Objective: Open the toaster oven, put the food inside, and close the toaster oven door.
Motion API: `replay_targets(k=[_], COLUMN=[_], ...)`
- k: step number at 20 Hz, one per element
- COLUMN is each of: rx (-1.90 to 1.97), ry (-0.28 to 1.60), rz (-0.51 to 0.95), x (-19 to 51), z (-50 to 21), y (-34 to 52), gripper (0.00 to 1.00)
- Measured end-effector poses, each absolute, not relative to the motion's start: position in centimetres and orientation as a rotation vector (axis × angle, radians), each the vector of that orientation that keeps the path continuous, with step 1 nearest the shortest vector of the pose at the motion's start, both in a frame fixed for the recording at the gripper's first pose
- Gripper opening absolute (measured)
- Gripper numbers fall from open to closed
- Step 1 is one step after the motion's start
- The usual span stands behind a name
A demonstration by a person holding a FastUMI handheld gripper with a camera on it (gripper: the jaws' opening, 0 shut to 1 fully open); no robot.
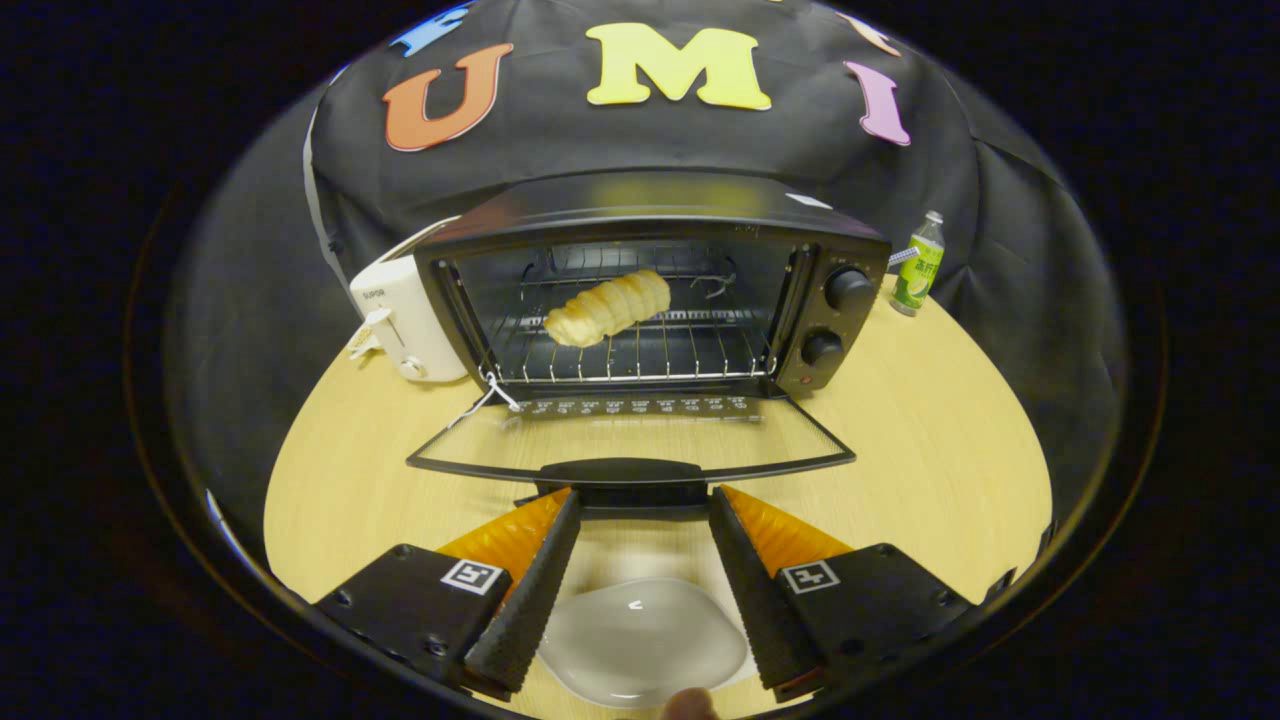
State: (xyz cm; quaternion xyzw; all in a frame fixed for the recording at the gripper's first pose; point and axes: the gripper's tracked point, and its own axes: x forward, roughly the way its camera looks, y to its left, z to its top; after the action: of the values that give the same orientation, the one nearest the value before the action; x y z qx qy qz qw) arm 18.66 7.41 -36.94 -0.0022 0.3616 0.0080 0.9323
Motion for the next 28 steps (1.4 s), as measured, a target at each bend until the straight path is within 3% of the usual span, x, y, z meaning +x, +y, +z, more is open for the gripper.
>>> replay_targets(k=[15,22,26,28], rx=[0.020,0.001,0.057,0.071], ry=[0.443,0.246,0.151,0.112], rz=[0.014,0.056,0.053,0.041], x=[21.0,15.2,10.4,8.2], z=[-24.3,-13.8,-7.5,-5.2], y=[6.7,5.6,4.8,4.0], gripper=[0.87,0.88,1.00,1.00])
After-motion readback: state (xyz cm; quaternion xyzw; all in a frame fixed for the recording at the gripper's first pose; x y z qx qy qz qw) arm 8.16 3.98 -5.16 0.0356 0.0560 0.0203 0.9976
